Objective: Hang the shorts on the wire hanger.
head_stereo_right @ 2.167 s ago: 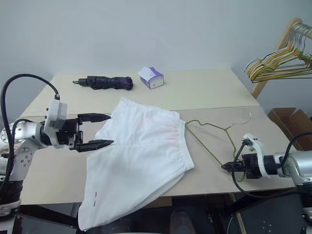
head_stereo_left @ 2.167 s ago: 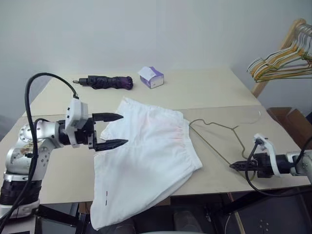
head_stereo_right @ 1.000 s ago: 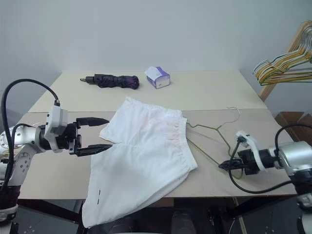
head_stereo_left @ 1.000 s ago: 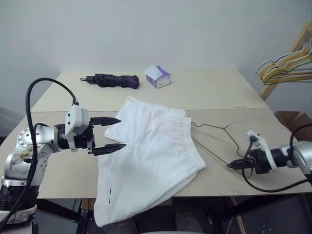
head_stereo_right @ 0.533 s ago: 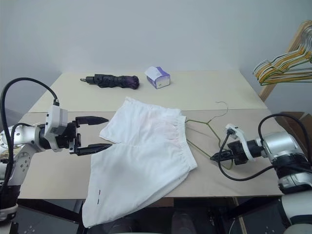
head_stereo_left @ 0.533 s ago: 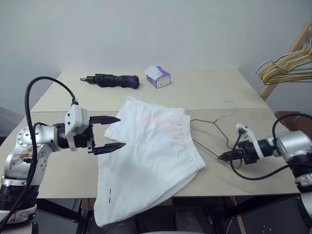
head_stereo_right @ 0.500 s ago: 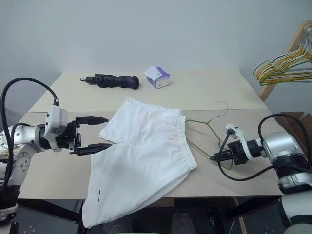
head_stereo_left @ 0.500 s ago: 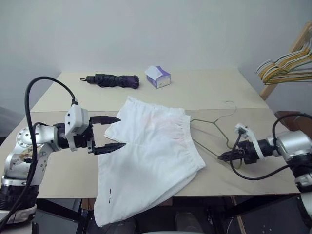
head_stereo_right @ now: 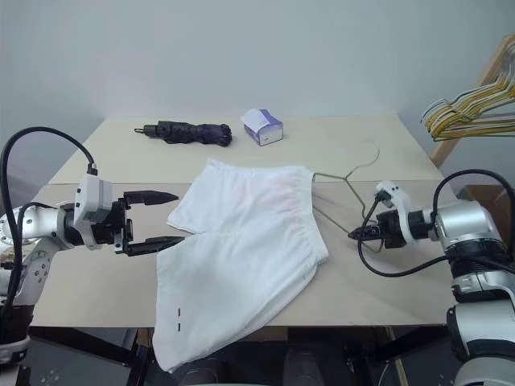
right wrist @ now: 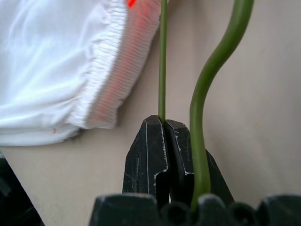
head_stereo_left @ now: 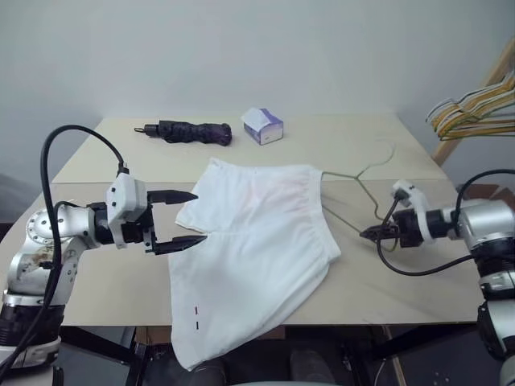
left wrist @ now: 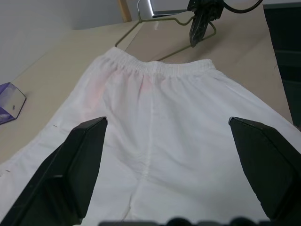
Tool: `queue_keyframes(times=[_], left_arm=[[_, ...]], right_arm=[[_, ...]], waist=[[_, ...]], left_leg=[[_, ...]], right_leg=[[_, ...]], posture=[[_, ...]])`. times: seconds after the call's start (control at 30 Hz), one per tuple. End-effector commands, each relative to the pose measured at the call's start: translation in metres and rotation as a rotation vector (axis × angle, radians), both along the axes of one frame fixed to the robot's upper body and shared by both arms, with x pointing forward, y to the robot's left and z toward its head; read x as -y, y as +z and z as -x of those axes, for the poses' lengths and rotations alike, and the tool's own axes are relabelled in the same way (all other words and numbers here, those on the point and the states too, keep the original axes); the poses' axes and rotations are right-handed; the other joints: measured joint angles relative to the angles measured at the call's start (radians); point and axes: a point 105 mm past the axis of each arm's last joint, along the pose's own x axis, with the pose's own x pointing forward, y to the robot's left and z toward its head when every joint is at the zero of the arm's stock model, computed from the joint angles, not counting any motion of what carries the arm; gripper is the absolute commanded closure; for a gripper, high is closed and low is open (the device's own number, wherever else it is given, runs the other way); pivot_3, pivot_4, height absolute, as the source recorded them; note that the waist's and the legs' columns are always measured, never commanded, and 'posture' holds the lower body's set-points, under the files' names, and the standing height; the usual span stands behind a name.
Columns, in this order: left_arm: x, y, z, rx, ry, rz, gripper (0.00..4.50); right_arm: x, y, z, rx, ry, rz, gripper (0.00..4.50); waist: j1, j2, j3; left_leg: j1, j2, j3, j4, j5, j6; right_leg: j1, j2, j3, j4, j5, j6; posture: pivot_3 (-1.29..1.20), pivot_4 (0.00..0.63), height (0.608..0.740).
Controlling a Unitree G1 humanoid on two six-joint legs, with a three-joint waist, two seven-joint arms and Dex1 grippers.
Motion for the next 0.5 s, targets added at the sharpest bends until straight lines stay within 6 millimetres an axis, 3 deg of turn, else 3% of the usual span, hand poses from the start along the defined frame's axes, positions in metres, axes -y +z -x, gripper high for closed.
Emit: queue_keyframes(times=[0.03,0.3,0.5], left_arm=[[0.002,0.01,-0.007,0.056,-0.023,-0.021,0.02],[-0.003,0.024,-0.033,0.143,-0.023,-0.061,0.02],[-0.011,0.049,-0.058,0.262,-0.017,-0.137,0.02]], right_arm=[[-0.02,0.039,-0.005,0.22,0.082,0.06,4.5],[-0.06,0.08,0.009,0.643,0.296,0.421,4.5],[-0.092,0.076,0.031,0.69,0.456,0.446,4.5]], waist=[[-0.001,0.0,0.0],[-0.001,0.0,0.0],[-0.015,0.0,0.0]], left_leg=[[0.0,0.0,0.0,0.0,0.0,0.0],[-0.003,0.0,0.0,0.0,0.0,0.0],[-0.003,0.0,0.0,0.001,0.0,0.0]], right_leg=[[0.0,0.0,0.0,0.0,0.0,0.0],[-0.004,0.0,0.0,0.0,0.0,0.0],[-0.003,0.0,0.0,0.0,0.0,0.0]], posture=[[-0.14,0.0,0.74],[-0.18,0.0,0.74],[-0.18,0.0,0.74]])
